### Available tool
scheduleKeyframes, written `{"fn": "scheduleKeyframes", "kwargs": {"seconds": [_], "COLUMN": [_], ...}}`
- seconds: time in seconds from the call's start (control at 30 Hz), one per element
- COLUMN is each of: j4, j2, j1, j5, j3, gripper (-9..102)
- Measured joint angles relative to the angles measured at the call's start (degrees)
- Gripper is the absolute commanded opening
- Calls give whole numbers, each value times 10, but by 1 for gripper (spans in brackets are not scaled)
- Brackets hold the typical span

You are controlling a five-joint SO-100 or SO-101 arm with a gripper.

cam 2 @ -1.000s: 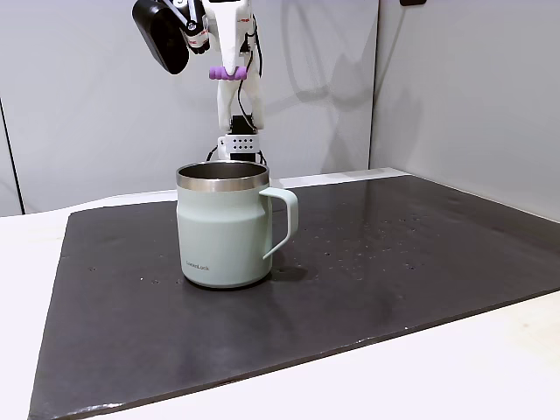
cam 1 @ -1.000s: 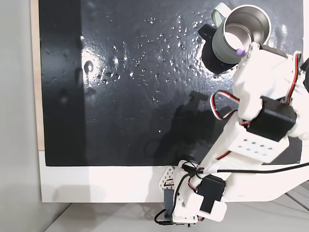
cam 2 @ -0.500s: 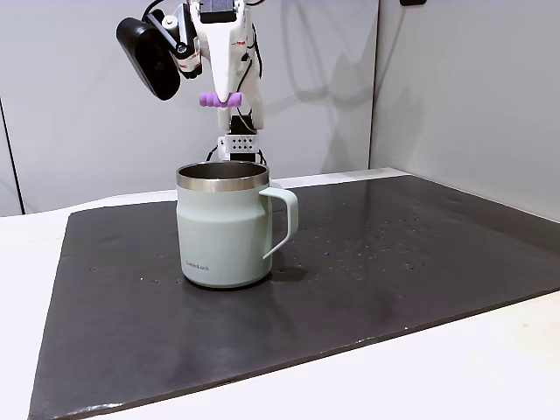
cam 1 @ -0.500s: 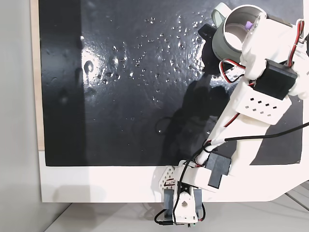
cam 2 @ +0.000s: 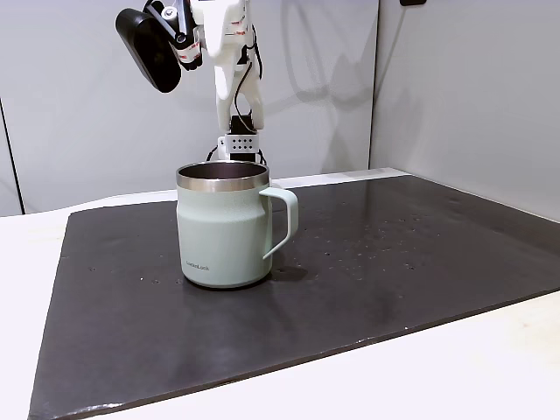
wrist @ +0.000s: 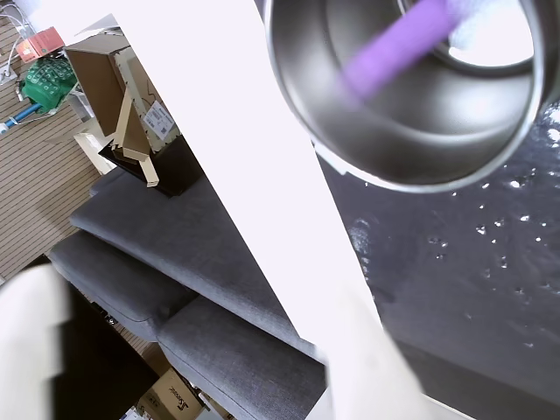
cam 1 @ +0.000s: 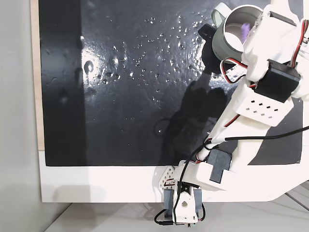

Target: Grasp a pengrip and put it in the cup.

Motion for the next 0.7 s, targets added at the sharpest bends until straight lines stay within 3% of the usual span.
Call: {"fn": "scheduleKeyframes", "kwargs": {"seconds": [0.7], "j4": [63], "j2": [-21], "j1": [0], "j5": [0], "j3": [-93], "gripper": [34]}}
